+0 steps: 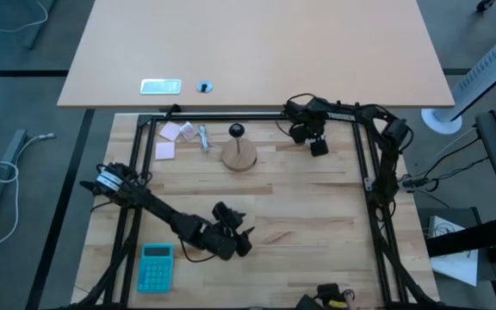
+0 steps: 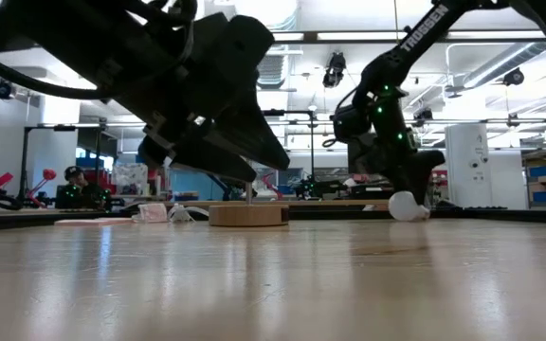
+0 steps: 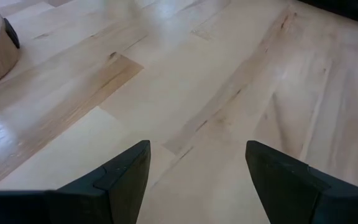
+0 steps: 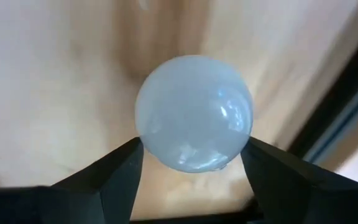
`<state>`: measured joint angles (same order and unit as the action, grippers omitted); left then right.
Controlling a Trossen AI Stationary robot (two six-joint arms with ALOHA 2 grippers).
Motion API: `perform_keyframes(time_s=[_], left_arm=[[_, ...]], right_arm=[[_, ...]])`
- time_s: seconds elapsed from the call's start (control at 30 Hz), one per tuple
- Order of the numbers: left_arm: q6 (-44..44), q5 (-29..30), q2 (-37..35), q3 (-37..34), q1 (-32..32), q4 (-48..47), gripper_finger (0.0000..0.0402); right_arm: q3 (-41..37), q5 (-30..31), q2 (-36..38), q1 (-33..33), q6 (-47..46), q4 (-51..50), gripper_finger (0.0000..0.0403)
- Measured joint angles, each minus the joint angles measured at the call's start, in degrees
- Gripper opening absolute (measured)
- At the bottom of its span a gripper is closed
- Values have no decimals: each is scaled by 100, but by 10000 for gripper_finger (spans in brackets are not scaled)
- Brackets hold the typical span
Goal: Screw lightbulb
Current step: Insert the lightbulb into the lamp
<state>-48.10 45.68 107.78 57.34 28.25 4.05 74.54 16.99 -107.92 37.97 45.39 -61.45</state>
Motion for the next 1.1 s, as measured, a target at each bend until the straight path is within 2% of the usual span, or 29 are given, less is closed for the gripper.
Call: perform_keyframes(time_s=[0.37,0.63,0.73,0.9,1.1], left_arm=[[-107,32,-28,0,202,37,256],[-37,45,-82,4,231,48,256],[182,240,-109,4,296,112,256],[538,720,-186,7,399,315,256],[995,738,-198,13,479,744,256]], right_arm=[[-2,-765,22,-728,-952,35,265],[-4,-1017,154,-856,-1958,145,268],[-19,-1146,402,-860,-2070,290,276],[-388,-1153,1235,-789,-1821,713,283],[-1573,-805,2288,-553,-606,1038,280]])
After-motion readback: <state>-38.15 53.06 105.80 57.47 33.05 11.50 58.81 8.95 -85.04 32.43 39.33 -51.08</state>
